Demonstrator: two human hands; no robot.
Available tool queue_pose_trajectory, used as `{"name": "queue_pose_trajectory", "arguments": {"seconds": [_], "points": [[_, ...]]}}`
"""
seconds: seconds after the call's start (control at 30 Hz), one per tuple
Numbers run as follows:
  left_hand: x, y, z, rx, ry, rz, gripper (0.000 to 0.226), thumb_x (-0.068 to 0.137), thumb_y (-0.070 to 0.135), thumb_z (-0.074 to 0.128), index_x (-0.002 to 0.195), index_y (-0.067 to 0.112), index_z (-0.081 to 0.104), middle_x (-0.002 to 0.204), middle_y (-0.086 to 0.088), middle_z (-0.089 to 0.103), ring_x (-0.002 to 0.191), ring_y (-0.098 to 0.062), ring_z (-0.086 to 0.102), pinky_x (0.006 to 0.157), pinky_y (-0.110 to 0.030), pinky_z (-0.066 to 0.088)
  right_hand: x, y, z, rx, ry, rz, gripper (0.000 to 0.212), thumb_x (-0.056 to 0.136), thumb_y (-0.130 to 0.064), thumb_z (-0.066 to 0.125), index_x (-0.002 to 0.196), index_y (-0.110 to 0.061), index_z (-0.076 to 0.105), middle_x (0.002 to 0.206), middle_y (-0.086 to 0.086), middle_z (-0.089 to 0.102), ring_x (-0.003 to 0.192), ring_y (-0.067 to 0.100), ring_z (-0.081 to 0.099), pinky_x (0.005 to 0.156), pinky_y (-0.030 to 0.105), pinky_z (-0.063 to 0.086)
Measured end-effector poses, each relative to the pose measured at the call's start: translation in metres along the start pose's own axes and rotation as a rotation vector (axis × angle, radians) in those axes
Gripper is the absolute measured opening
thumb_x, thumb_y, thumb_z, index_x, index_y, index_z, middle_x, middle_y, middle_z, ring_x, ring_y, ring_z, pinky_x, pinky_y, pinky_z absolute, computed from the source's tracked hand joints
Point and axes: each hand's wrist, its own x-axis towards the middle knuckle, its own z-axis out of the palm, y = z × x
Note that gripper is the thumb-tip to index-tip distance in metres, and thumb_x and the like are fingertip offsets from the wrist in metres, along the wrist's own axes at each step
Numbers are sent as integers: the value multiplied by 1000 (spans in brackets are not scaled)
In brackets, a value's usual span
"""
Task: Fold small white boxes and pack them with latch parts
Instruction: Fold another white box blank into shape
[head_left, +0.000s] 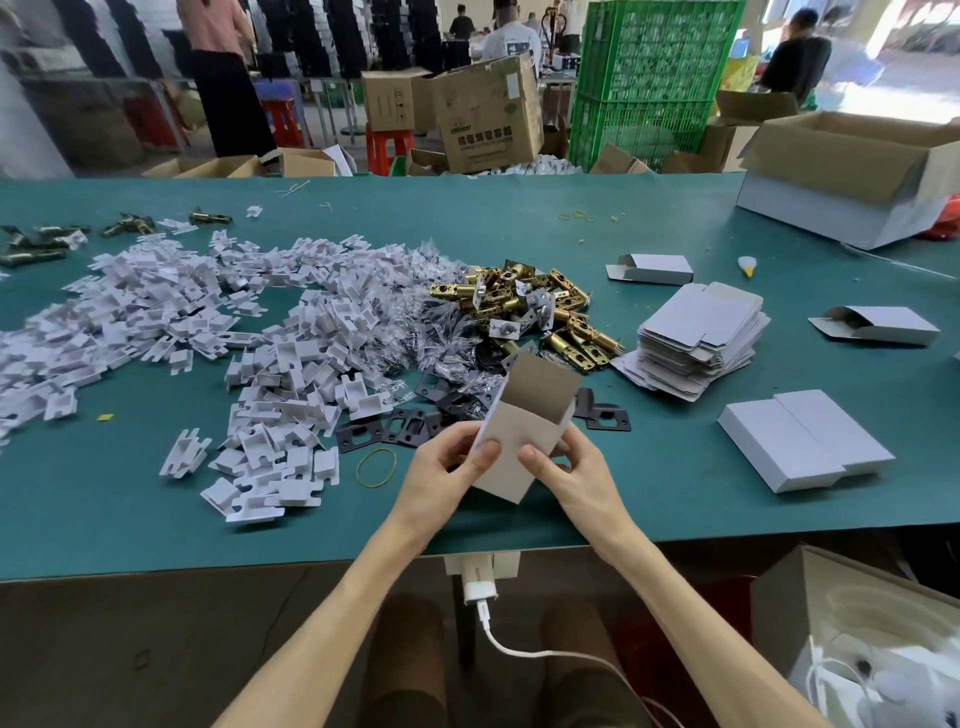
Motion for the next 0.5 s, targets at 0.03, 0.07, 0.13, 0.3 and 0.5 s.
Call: {"name": "queue_pose_trajectory", "arguments": {"seconds": [0.03, 0.07, 0.13, 0.3, 0.5], "points": [[0, -1, -1, -54, 47, -23, 43, 93, 51, 69, 120, 17, 70, 114, -2, 77, 106, -20, 71, 84, -27, 58, 5, -3, -2, -32, -27, -16, 56, 88, -48, 70, 136, -22, 59, 105, -2, 72, 100, 17, 67, 90, 36, 58], [1, -2, -3, -113, 108, -48, 38, 95, 44, 68, 117, 14, 69, 112, -1, 77, 106, -20, 70, 85, -27, 58, 13, -7, -4, -56, -35, -29, 55, 91, -49, 66, 138, -21, 59, 104, -2, 71, 100, 14, 67, 87, 32, 58], [3, -5, -7, -224, 225, -88, 35, 92, 37, 68, 116, 11, 64, 109, 0, 76, 106, -17, 69, 89, -27, 57, 36, -16, -9, -102, 3, -35, 44, 98, -48, 58, 131, -20, 64, 102, -6, 71, 101, 13, 67, 83, 29, 58], [8, -8, -6, -236, 255, -112, 39, 85, 29, 73, 117, 13, 59, 108, 5, 77, 108, -12, 70, 93, -25, 56, 122, -33, -14, -604, 114, -73, 37, 97, -35, 65, 119, -6, 65, 109, 6, 66, 106, 23, 61, 90, 32, 49], [10, -10, -7, -190, 239, -111, 40, 87, 32, 74, 119, 13, 61, 112, 5, 76, 109, -13, 71, 92, -24, 55, 186, -39, 13, -1181, 39, 35, 42, 101, -47, 52, 96, -6, 62, 138, 24, 52, 133, 42, 38, 107, 51, 38]]}}
